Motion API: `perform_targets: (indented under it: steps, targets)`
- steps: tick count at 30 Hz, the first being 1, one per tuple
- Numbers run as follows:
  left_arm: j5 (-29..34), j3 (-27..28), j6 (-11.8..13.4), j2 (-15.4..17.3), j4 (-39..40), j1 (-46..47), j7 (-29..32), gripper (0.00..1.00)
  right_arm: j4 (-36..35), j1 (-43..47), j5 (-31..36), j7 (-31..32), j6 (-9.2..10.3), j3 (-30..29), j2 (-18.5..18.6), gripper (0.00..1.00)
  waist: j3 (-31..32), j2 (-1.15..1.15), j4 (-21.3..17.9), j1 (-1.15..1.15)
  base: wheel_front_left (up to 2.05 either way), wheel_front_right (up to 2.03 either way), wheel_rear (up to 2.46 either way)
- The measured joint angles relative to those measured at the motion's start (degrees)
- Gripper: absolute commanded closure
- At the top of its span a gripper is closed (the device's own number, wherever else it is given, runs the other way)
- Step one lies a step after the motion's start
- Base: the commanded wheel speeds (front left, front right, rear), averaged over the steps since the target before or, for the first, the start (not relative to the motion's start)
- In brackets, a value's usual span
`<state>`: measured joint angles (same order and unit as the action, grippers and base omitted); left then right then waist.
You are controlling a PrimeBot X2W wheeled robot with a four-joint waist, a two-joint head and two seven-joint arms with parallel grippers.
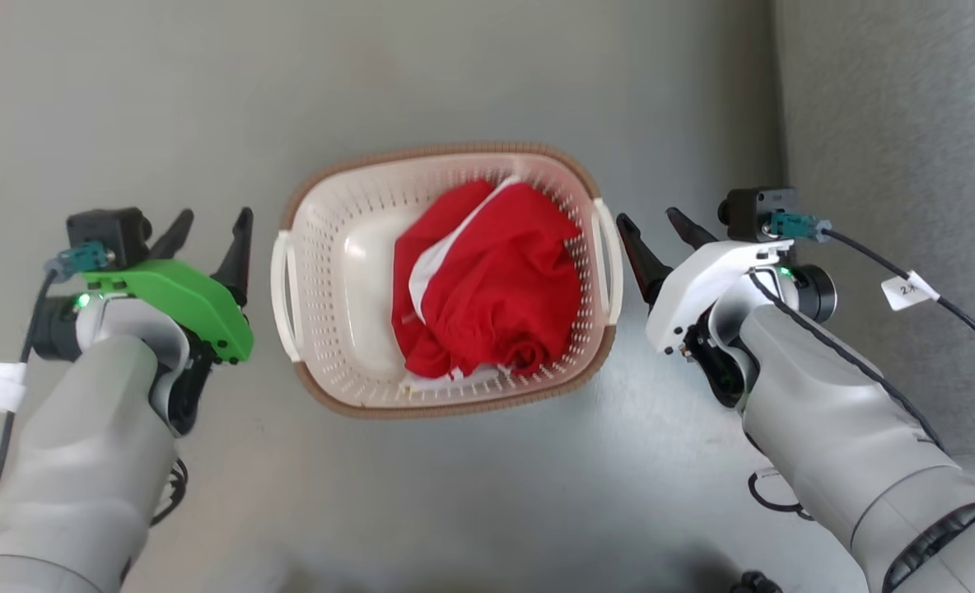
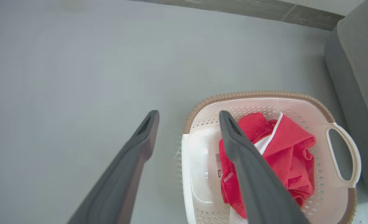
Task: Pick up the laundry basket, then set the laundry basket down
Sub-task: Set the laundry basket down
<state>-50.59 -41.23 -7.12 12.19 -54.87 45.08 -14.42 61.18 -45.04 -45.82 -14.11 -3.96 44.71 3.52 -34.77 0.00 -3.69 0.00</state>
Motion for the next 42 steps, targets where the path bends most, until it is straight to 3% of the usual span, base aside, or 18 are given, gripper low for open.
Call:
perform_targets:
  steps: [9, 26, 42]
  targets:
    - [5.37, 4.08, 2.37, 2.29, 8.47, -4.05, 0.00, 0.00, -8.81, 1.75, 3.78, -0.07, 2.77, -3.93, 2.25, 0.00, 7.29, 0.00, -0.30, 0.00, 0.00, 0.00, 0.00]
    - [13.96, 10.80, 11.06, 4.95, 28.05, -17.09, 0.00, 0.00, -28.75, 14.72, 12.12, -0.33, 8.69, -13.33, 6.51, 0.00, 21.11, 0.00, -0.90, 0.00, 0.00, 0.00, 0.00]
    - [19.63, 14.46, 13.26, 6.44, 42.66, -29.13, 0.00, 0.00, -43.97, 26.46, 19.30, -0.42, 10.62, -19.84, 9.23, 0.00, 28.57, 0.00, -1.39, 0.00, 0.00, 0.00, 0.00]
